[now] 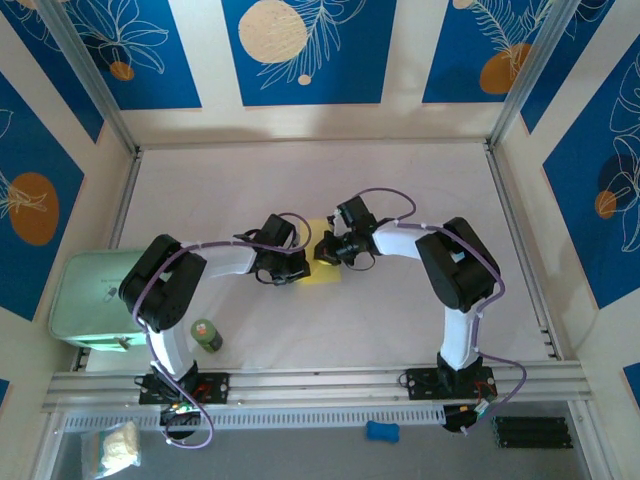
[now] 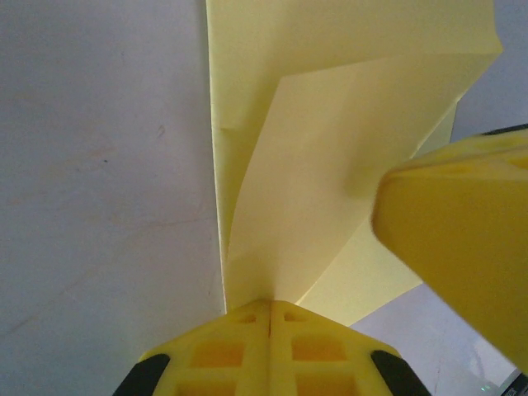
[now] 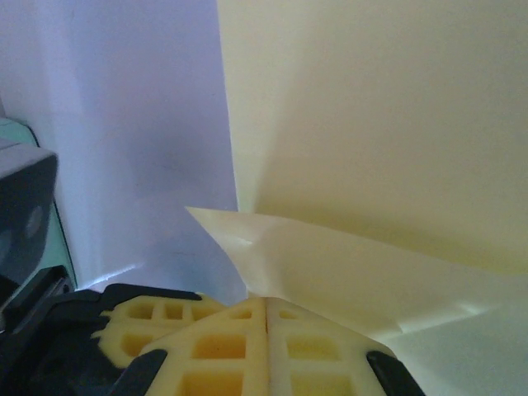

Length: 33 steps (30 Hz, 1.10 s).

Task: Fold a paper plane with a square sheet of paper (pick it up from the middle)
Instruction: Fold the triangle a second time at the center of the table.

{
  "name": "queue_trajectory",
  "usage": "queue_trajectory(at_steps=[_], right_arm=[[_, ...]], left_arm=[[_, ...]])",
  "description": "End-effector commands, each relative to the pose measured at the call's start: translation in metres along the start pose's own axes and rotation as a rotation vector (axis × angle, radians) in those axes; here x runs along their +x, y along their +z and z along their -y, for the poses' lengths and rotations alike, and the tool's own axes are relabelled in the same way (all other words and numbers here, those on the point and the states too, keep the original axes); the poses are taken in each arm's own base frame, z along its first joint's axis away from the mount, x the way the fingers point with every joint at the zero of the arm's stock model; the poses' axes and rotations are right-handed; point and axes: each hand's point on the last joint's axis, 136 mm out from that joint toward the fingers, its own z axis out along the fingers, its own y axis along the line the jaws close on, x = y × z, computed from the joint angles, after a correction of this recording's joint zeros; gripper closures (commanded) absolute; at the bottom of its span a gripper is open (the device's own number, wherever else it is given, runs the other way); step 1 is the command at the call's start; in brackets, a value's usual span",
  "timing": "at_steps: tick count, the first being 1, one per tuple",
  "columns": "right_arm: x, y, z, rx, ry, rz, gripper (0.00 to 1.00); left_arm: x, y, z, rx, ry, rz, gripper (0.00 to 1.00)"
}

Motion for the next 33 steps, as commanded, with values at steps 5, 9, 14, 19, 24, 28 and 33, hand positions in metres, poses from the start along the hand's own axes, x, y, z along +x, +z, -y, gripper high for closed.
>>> queue_trajectory(at_steps=[5, 9, 14, 19, 24, 28, 33], right_arm=[[0.016, 0.015, 0.018, 0.021, 0.021, -0.065, 0.99], [0.019, 0.018, 0.027, 0.042, 0.033, -0.074, 0.99], [0.02, 0.018, 0.028, 0.043, 0.035, -0.073, 0.99], [0.019, 0.018, 0.028, 0.039, 0.034, -0.071, 0.99], [0.015, 0.018, 0.031, 0.046, 0.027, -0.062, 1.0], [-0.002, 0.012, 0.042, 0.049, 0.029, -0.013, 1.0], [-0.036, -0.001, 0.063, 0.045, 0.069, 0.069, 0.99]], left_arm=[[0.006, 0.0, -0.018, -0.07, -0.014, -0.025, 1.0], [-0.005, -0.007, 0.007, 0.03, 0.008, 0.023, 0.99], [-0.011, -0.004, 0.009, 0.038, 0.002, 0.043, 0.95], [-0.004, 0.007, -0.01, -0.026, -0.035, 0.008, 0.96], [0.009, 0.009, -0.033, -0.111, -0.068, -0.024, 0.98], [0.024, 0.008, -0.055, -0.178, -0.101, -0.053, 1.0], [0.039, 0.009, -0.07, -0.208, -0.126, -0.082, 1.0]])
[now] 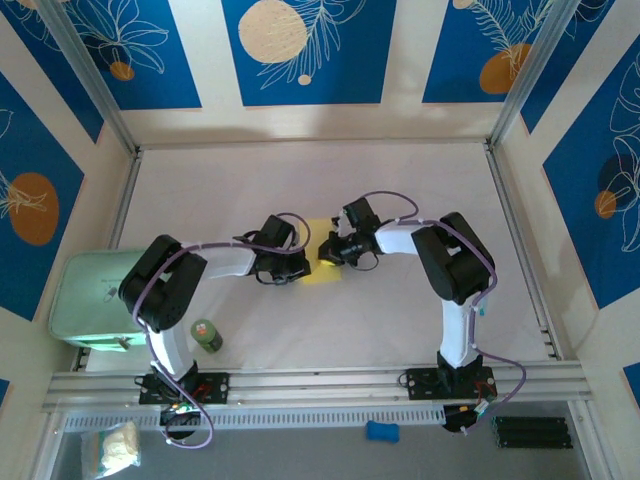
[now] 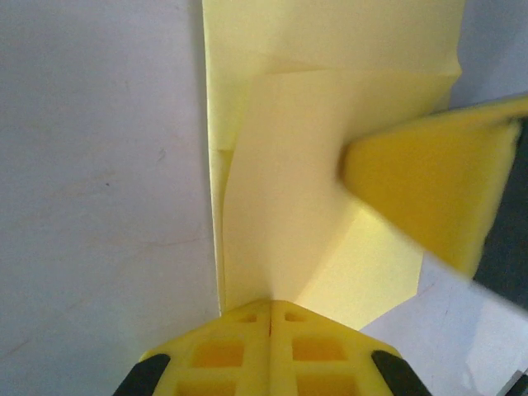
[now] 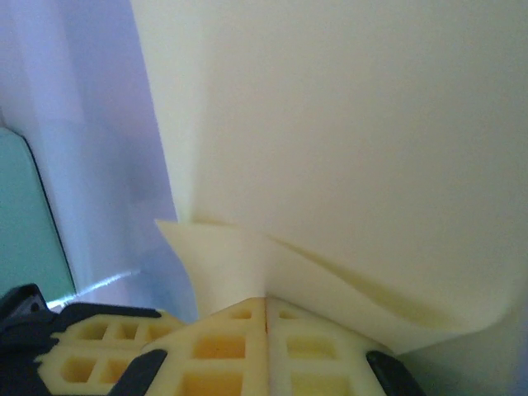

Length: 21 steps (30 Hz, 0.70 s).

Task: Fold a paper plane with a square sheet of paper (pick it up from the middle)
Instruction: Fold the triangle a second time at the center of the table.

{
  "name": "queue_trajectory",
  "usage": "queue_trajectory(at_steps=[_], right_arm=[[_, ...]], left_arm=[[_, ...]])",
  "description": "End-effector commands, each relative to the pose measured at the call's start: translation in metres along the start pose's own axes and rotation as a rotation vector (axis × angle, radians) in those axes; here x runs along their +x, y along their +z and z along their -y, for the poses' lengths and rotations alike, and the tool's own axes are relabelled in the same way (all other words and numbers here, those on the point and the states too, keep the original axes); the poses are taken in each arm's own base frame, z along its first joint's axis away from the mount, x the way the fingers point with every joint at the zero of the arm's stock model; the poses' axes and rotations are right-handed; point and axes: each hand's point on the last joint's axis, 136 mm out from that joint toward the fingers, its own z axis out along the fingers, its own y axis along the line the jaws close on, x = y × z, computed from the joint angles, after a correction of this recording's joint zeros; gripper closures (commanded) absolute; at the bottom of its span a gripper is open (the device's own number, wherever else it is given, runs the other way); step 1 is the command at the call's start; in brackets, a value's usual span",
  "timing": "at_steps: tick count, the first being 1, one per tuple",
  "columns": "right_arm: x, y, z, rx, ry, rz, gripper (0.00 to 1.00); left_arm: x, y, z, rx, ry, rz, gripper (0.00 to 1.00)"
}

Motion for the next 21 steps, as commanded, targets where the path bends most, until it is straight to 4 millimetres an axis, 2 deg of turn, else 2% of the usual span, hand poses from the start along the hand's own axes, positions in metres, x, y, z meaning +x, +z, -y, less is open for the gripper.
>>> queue_trajectory(at_steps=[1, 7, 9, 11, 15, 18, 21], right_arm=[[-0.029, -0.007, 0.042, 0.08, 0.04, 0.083, 0.99], [-0.066, -0.029, 0.06, 0.13, 0.095, 0.182, 0.99], [-0.075, -0.038, 0.057, 0.123, 0.097, 0.205, 0.99], [-0.077, -0.048, 0.045, 0.114, 0.069, 0.222, 0.99], [-0.067, -0.065, 0.013, 0.089, -0.001, 0.232, 0.99], [-0.05, -0.069, 0.003, 0.081, 0.001, 0.224, 0.96], [-0.031, -0.069, 0.0, 0.067, 0.037, 0.204, 0.92]], left_arm=[[0.043, 0.005, -0.071, -0.229, -0.11, -0.115, 1.0], [0.042, 0.005, -0.068, -0.212, -0.097, -0.111, 1.0], [0.039, 0.004, -0.063, -0.203, -0.087, -0.107, 1.0], [0.035, 0.003, -0.056, -0.179, -0.075, -0.1, 1.0], [0.018, -0.005, -0.022, -0.086, -0.031, -0.072, 1.0], [0.0, -0.016, 0.009, -0.002, 0.005, -0.021, 0.91], [-0.014, -0.026, 0.028, 0.037, 0.022, 0.028, 0.83]])
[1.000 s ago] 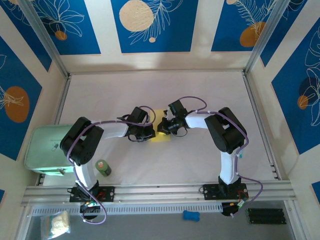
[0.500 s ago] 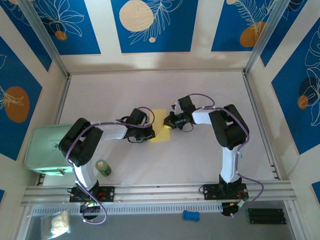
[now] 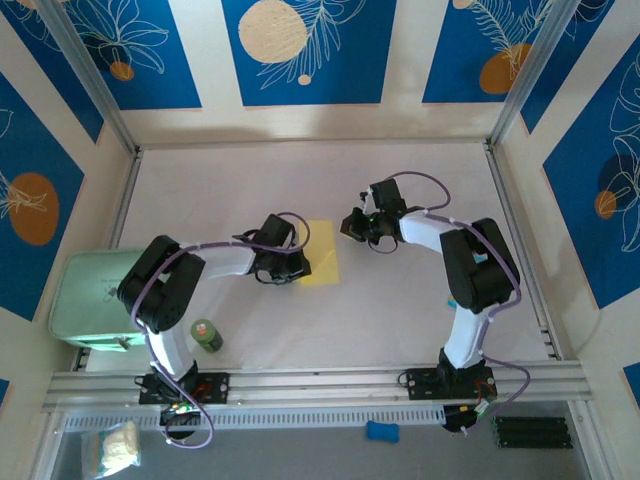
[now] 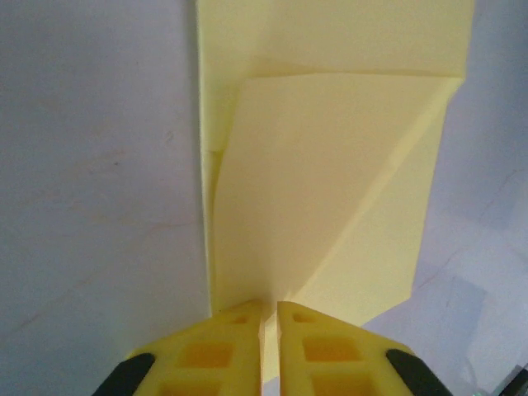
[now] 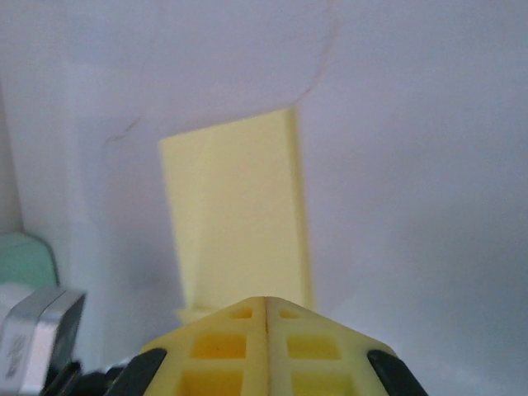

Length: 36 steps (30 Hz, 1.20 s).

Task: Fold a paper plane with a square sheet of paper (pick it up from the middle)
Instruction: Fold the triangle a second time at the center of the table.

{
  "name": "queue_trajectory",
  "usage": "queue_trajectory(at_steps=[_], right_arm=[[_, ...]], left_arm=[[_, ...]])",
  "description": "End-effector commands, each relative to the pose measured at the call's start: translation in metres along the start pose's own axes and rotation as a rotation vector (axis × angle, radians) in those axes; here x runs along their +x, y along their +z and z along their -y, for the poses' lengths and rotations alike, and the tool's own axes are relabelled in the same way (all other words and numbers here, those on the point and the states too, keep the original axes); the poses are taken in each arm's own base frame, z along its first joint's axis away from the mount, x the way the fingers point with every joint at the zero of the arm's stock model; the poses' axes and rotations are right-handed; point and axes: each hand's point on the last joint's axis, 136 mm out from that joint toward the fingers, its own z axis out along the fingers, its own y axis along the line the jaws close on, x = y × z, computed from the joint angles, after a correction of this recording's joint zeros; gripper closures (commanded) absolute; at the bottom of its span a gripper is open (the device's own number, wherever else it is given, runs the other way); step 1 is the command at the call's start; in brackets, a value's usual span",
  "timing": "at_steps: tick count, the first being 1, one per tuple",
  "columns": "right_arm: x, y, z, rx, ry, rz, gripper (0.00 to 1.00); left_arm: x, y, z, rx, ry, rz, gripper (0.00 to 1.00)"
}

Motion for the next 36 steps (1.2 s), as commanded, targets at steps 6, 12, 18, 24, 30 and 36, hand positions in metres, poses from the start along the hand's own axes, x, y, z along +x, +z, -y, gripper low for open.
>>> queue_trajectory(at_steps=[6, 12, 18, 24, 30, 36], right_arm=[[0.048, -0.006, -0.002, 0.013, 0.141, -0.077, 0.76], [0.061, 0.002, 0.001, 0.026, 0.233, -0.101, 0.72], [0.068, 0.012, -0.001, 0.038, 0.261, -0.127, 0.71], [0.071, 0.017, 0.002, 0.065, 0.28, -0.136, 0.71], [0.073, 0.024, -0.003, 0.063, 0.269, -0.15, 0.68], [0.075, 0.032, -0.008, 0.063, 0.264, -0.167, 0.68]], left_arm=[[-0.034, -0.022, 0.028, 0.051, 0.021, 0.094, 0.81], [-0.049, -0.014, 0.024, 0.022, 0.018, 0.117, 0.85], [-0.056, -0.005, 0.011, -0.022, 0.003, 0.13, 0.9], [-0.054, 0.003, -0.01, -0.064, -0.024, 0.121, 0.92], [-0.047, 0.011, -0.02, -0.068, -0.051, 0.099, 0.92], [-0.042, 0.013, -0.03, -0.085, -0.069, 0.087, 0.92]])
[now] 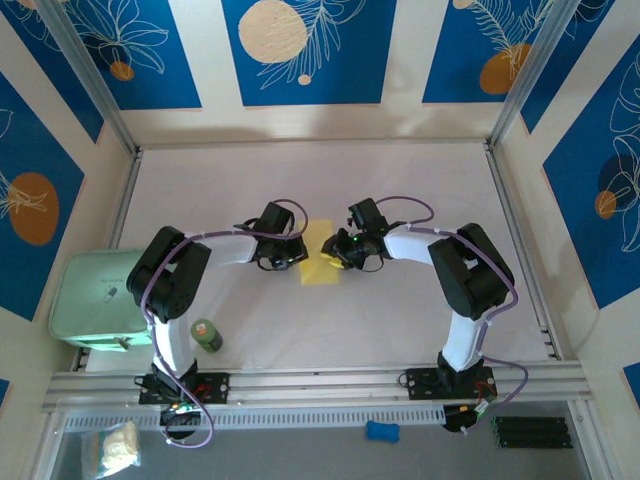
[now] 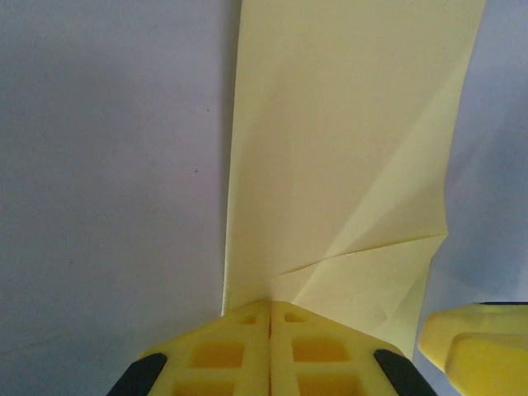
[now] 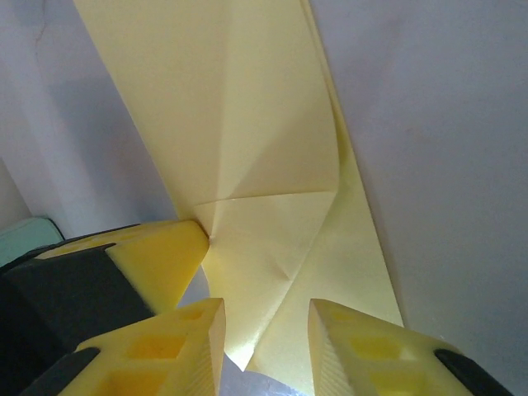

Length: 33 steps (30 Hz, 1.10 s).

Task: Fold a paper plane with a square sheet of paper (pick it up from the middle)
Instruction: Fold the triangle a second time at the center of the table, then pick up the paper from the center of the table.

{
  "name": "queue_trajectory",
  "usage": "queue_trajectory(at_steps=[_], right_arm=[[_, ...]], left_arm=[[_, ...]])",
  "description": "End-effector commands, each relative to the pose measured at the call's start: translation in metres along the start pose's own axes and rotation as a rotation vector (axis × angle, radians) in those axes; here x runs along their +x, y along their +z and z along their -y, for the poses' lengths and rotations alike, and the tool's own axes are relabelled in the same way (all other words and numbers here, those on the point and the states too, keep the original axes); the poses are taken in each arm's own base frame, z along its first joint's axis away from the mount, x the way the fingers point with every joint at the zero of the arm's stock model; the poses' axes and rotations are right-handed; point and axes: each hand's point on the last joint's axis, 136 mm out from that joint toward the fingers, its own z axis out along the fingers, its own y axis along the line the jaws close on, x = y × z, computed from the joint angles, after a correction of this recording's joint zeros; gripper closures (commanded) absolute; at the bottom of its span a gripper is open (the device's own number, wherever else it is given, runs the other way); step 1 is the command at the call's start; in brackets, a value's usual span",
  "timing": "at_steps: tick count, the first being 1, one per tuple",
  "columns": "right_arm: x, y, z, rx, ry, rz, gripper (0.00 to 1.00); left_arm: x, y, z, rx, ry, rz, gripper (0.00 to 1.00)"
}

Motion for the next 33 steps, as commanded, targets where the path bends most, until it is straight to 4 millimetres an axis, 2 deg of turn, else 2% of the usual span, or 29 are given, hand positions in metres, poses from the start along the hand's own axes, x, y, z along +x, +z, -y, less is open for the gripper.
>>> queue_trajectory(at_steps=[1, 21, 33], right_arm=[[0.002, 0.006, -0.002, 0.015, 0.018, -0.021, 0.68], [0.005, 0.019, -0.002, 0.027, 0.034, -0.05, 0.68], [0.012, 0.02, -0.019, -0.079, -0.01, -0.078, 0.79]], left_arm=[[0.011, 0.007, -0.023, -0.05, -0.033, -0.033, 0.92], [0.012, 0.008, -0.023, -0.037, -0.052, -0.04, 0.92], [0.013, 0.008, -0.025, -0.038, -0.061, -0.037, 0.92]])
